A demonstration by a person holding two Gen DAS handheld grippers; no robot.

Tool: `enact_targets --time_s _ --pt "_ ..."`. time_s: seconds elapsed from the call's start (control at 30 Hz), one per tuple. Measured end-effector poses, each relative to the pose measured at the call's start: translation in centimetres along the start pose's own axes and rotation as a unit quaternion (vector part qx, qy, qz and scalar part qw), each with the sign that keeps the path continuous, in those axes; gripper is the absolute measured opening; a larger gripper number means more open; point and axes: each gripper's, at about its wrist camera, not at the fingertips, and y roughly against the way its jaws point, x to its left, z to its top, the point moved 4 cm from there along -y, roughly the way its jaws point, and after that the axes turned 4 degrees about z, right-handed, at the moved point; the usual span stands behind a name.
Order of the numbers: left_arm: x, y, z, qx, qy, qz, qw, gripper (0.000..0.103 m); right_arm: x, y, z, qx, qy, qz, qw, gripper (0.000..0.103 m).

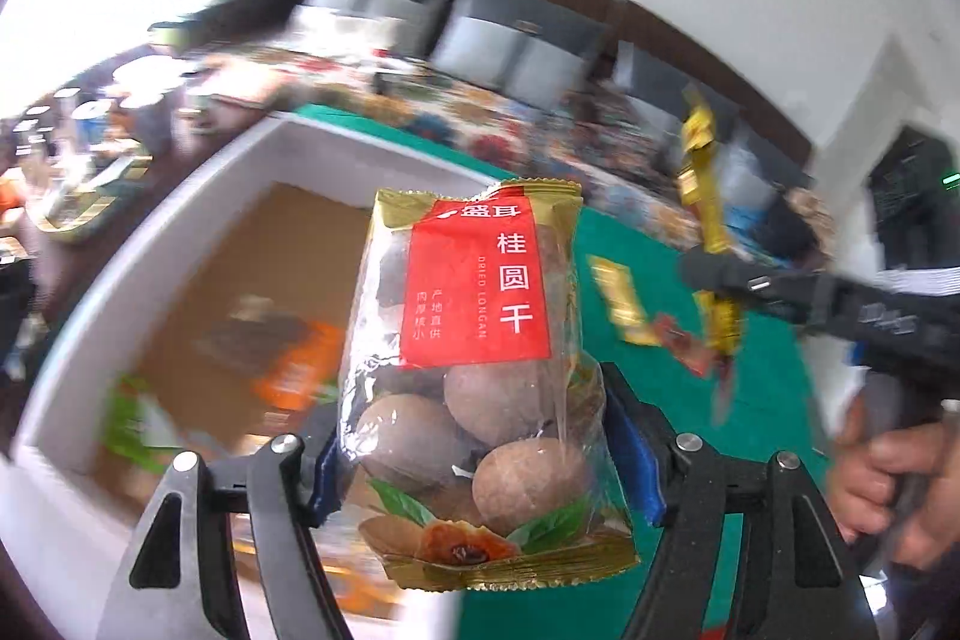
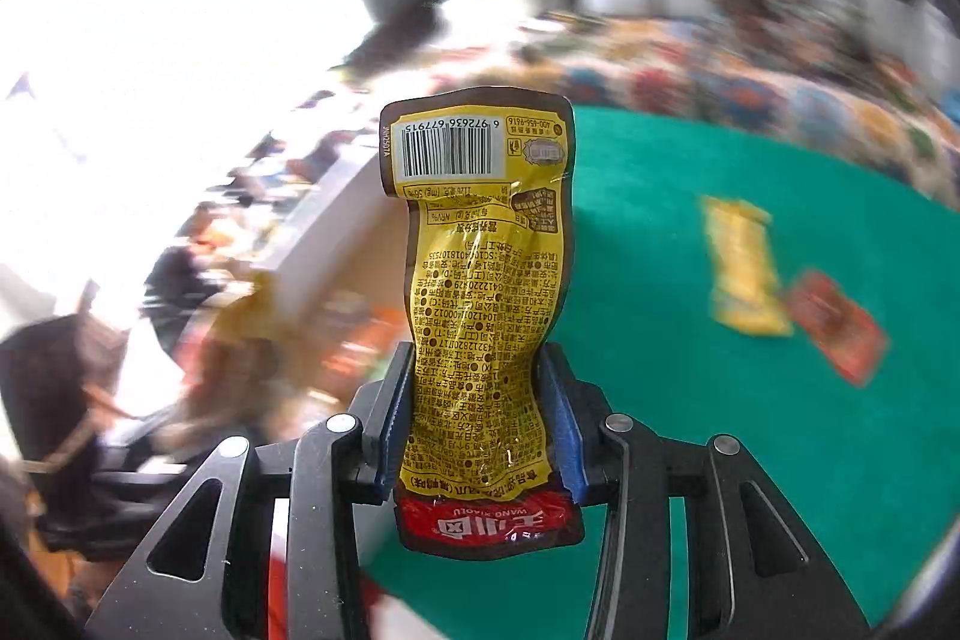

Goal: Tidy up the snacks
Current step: 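Carry both packs over the white box and open both tools, then withdraw both open tools from the box back over the table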

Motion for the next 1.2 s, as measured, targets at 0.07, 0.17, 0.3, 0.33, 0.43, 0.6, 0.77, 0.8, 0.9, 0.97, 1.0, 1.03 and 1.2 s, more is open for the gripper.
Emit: enact_targets --time_s 0.07,0.17,0.3,0.33,0.43,0.6,0.77,0.8,0.9,0.97,1.0,1.03,1.2 --pt "4.2 -0.1 0.2 -0.012 0.022 0.066 0.9975 0.079 4.6 -2.4 1.5 -0.002 0.025 0.030 0.999 0.045" --pt "8.4 -1.7 -1.1 0.004 0.044 0.120 0.9918 0.082 9.7 -5.9 2.2 -0.016 0.051 0.035 0.998 0.065" --pt "11.6 -2.3 -3.5 0.035 0.058 0.159 0.9850 0.082 12.2 -8.2 1.4 -0.012 0.063 0.030 0.998 0.073" --pt "11.5 -2.5 -3.7 0.033 0.062 0.158 0.9850 0.082 11.8 -7.8 0.9 -0.018 0.061 0.031 0.997 0.073" --pt "10.0 -1.7 -4.4 0.017 0.066 0.140 0.9878 0.082 8.0 -5.7 -0.7 -0.037 0.056 0.019 0.998 0.076" --pt "3.2 -0.7 -3.3 -0.007 0.032 0.069 0.9971 0.094 -4.1 -4.6 -6.9 -0.006 0.058 -0.102 0.993 0.077" --pt "-7.7 0.1 -3.8 -0.025 -0.037 -0.024 0.9987 0.103 -18.9 -1.0 -16.1 0.058 0.013 -0.249 0.967 0.076" --pt "-9.3 0.1 -4.0 -0.026 -0.047 -0.038 0.9978 0.103 -21.1 0.4 -17.4 0.057 -0.004 -0.265 0.963 0.076" --pt "-15.6 -1.2 -5.4 -0.022 -0.088 -0.088 0.9920 0.103 -27.2 5.3 -21.3 0.040 -0.056 -0.312 0.948 0.076" --pt "-19.0 -3.9 -7.3 -0.004 -0.115 -0.100 0.9883 0.103 -29.7 7.3 -23.0 0.032 -0.077 -0.340 0.937 0.076" --pt "-20.6 -6.0 -8.5 0.012 -0.128 -0.101 0.9866 0.103 -30.8 8.1 -23.9 0.027 -0.088 -0.350 0.932 0.076" --pt "-21.6 -7.7 -9.5 0.027 -0.135 -0.100 0.9853 0.103 -32.0 8.8 -24.9 0.020 -0.103 -0.353 0.930 0.076" --pt "-24.3 -17.0 -13.5 0.095 -0.168 -0.070 0.9788 0.103 -34.0 10.4 -26.4 -0.036 -0.121 -0.334 0.934 0.078"
